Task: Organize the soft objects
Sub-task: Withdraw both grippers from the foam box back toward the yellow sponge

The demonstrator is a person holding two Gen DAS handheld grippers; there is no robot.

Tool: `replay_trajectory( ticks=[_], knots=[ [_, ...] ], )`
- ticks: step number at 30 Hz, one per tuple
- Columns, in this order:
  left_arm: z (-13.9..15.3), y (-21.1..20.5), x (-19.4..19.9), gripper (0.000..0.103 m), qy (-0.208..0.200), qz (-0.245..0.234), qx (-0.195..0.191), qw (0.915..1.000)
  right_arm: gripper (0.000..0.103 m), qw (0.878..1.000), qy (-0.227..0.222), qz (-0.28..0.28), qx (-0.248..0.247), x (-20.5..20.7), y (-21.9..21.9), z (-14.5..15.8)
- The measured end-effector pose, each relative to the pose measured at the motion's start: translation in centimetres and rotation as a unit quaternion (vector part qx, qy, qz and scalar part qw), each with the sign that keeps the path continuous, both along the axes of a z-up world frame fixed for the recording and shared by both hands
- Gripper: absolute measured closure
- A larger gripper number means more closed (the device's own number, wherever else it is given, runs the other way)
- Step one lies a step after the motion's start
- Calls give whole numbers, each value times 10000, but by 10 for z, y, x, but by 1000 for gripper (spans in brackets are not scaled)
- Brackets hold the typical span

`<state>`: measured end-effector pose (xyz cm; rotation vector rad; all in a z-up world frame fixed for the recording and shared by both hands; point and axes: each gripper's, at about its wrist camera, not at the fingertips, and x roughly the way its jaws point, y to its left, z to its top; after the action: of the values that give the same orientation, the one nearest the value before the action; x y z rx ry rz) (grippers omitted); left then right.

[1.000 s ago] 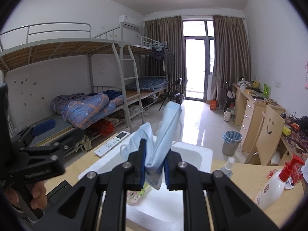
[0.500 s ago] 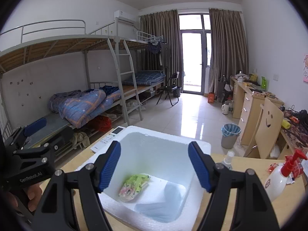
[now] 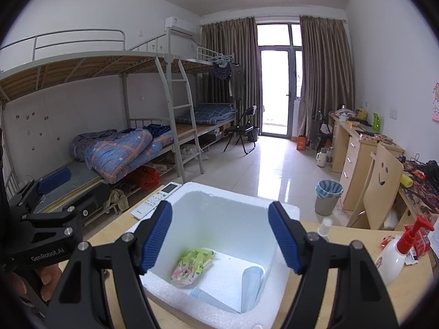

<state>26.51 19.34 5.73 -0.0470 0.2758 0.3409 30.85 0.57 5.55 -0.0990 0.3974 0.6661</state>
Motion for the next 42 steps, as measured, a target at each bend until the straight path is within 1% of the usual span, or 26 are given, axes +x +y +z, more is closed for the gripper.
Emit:
replay_trajectory(
  ticks=[3,6,8,12,21,23,25,26,28,30,35,38,42],
  knots=[
    [4,-1,-1,1,10,-24,-16,10000,27,10000,-48,-38,-19,-4,-3,4],
    [8,-8,-6,1,0,-38,66,10000,27,9998,-171,-77,-74,-12,-11,9],
    [12,-14,-11,1,-6,-89,139,9999,27,9998,-191,-73,-26,-18,-18,15],
    [18,-24,-22,1,-26,-159,132,9998,26,9996,-268,-80,74,-31,-31,21],
    [25,-57,-51,1,-81,-409,161,9990,25,9990,-333,-193,235,-60,-66,24],
    [26,-63,-56,1,-80,-467,142,9988,22,9987,-339,-247,274,-67,-75,25],
    [26,-70,-61,1,-87,-520,127,9985,14,9985,-337,-272,321,-71,-83,26],
    [27,-74,-64,1,-90,-563,127,9983,13,9983,-357,-300,358,-75,-90,26],
    [28,-82,-69,1,-103,-632,136,9979,4,9980,-379,-347,372,-79,-97,28],
    [30,-91,-75,1,-132,-696,164,9974,1,9978,-431,-383,326,-86,-105,29],
    [34,-112,-91,1,-209,-786,218,9965,1,9956,-733,-489,323,-108,-120,35],
    [37,-121,-100,1,-284,-803,186,9962,1,9950,-758,-532,371,-118,-130,35],
    [34,-130,-110,1,-342,-859,154,9956,1,9940,-808,-652,337,-126,-140,31]
  ],
)
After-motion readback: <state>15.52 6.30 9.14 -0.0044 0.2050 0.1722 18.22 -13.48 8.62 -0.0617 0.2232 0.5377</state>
